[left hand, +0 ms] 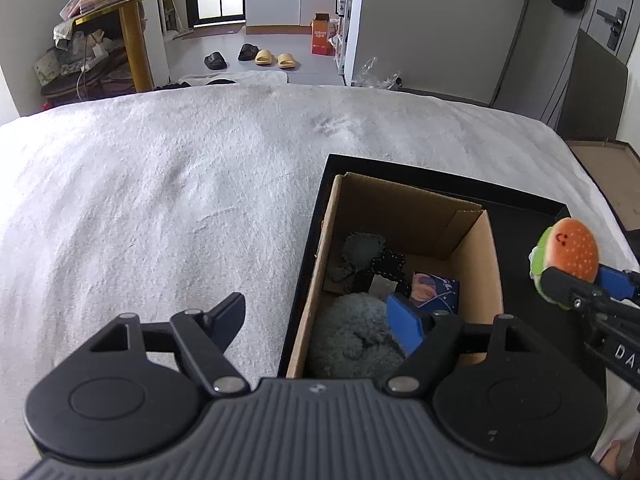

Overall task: Organize soft objects
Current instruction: 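Lift the burger plush and carry it over the box with the right tool, then lower the burger into the box and open the right tool, then reach the right tool to the white crumpled tissue and grasp it, then carry the white tissue over the box with the right tool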

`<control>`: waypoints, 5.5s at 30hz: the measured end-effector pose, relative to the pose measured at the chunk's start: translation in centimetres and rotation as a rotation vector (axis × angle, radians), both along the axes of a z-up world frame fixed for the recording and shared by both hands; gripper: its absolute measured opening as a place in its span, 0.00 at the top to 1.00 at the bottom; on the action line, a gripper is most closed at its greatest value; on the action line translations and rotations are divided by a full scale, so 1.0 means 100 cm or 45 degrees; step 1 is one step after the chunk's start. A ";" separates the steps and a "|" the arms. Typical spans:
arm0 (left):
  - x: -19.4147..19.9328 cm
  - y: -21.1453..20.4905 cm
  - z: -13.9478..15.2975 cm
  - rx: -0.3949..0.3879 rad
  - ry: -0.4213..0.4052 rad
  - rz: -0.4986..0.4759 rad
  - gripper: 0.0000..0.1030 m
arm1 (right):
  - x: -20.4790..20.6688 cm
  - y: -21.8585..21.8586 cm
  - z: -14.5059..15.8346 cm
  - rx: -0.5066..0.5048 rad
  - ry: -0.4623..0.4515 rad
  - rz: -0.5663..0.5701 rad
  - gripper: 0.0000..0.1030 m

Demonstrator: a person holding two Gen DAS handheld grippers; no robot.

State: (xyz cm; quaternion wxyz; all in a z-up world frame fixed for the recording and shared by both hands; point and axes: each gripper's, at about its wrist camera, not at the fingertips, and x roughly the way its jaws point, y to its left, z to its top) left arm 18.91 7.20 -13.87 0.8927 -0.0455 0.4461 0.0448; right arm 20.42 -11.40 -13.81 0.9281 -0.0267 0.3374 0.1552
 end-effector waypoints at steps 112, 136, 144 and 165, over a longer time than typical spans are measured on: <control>0.075 -0.104 -0.029 0.626 0.201 0.088 0.34 | 0.084 -0.134 -0.103 0.149 0.218 -0.181 0.59; 0.030 -0.055 0.004 0.324 0.153 0.066 0.33 | 0.033 -0.111 -0.043 0.059 0.158 -0.222 0.59; 0.019 -0.041 0.004 0.257 0.146 0.048 0.32 | 0.021 -0.097 -0.025 0.071 0.124 -0.229 0.59; 0.007 -0.012 -0.011 0.091 0.103 0.026 0.33 | 0.005 -0.026 -0.001 0.063 0.044 -0.048 0.59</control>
